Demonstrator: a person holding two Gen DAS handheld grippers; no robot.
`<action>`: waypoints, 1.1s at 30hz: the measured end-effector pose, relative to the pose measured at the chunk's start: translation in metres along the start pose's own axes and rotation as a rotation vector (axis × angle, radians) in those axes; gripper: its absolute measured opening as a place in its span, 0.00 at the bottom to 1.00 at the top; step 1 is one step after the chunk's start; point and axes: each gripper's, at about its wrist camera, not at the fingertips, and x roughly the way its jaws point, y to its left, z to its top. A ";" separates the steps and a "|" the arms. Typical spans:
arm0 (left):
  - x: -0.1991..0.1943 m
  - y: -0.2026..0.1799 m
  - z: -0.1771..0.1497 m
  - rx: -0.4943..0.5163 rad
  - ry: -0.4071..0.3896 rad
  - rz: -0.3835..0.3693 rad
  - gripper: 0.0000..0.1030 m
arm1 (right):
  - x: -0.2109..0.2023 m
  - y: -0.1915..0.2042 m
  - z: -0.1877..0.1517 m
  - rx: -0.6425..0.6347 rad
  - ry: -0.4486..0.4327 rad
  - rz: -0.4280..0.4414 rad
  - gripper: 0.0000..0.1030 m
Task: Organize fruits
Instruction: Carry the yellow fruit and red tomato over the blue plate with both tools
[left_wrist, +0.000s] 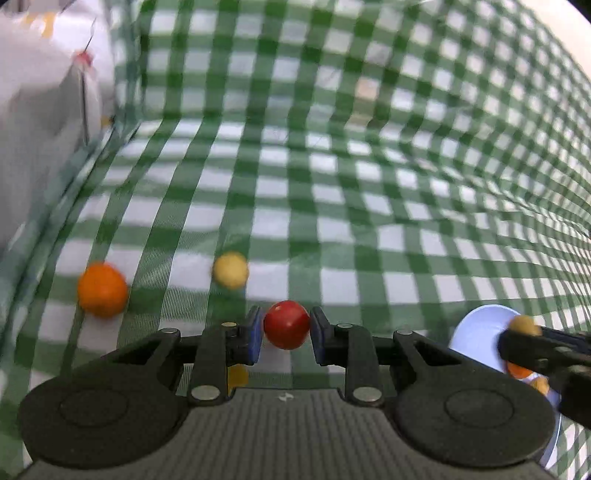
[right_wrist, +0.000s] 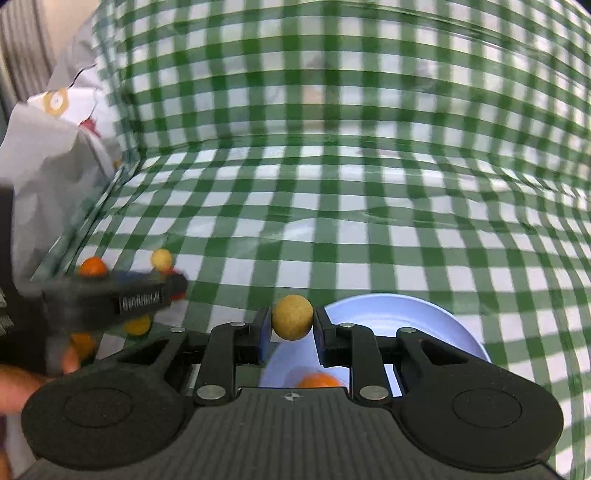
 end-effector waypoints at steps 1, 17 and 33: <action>0.000 0.002 0.001 -0.021 -0.007 -0.003 0.28 | -0.001 -0.003 -0.001 0.017 -0.006 -0.002 0.24; -0.010 -0.007 0.020 -0.031 -0.117 0.025 0.29 | -0.015 0.007 -0.041 0.149 -0.110 -0.038 0.24; -0.031 -0.038 0.018 0.045 -0.094 0.037 0.29 | -0.045 -0.022 -0.052 0.135 -0.218 -0.025 0.24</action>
